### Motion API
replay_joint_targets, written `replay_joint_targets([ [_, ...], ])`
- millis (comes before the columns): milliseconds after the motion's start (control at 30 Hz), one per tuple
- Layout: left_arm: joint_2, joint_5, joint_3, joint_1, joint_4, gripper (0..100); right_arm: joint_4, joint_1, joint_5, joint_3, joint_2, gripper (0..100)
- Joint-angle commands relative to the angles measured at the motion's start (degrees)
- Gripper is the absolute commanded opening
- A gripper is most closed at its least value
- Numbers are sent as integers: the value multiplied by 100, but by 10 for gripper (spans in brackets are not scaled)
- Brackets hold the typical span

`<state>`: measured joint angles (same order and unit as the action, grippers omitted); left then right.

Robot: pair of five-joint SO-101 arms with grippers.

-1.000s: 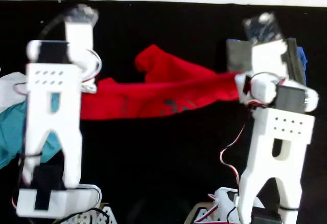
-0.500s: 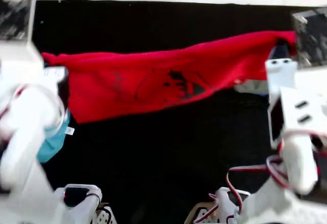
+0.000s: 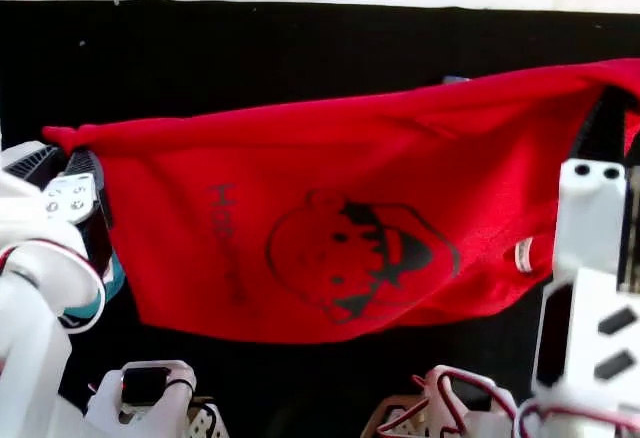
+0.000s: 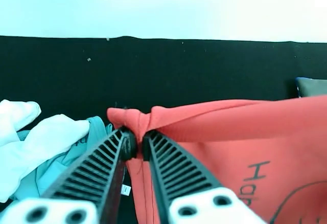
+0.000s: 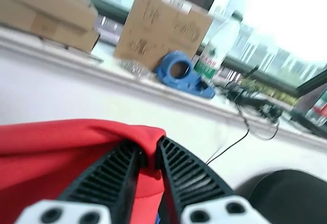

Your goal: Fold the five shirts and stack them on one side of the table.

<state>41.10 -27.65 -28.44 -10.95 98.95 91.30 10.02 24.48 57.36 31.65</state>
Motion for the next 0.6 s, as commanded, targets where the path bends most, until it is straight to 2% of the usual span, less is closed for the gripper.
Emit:
replay_joint_targets([
  [0, -13, 35, 4, -145, 35, 8, 4, 171, -26, 303, 242, 5],
  [267, 145, 53, 233, -215, 193, 8, -13, 171, -26, 268, 743, 5],
  [567, 1543, 26, 1051, -215, 158, 8, 13, 171, -26, 268, 1147, 5],
])
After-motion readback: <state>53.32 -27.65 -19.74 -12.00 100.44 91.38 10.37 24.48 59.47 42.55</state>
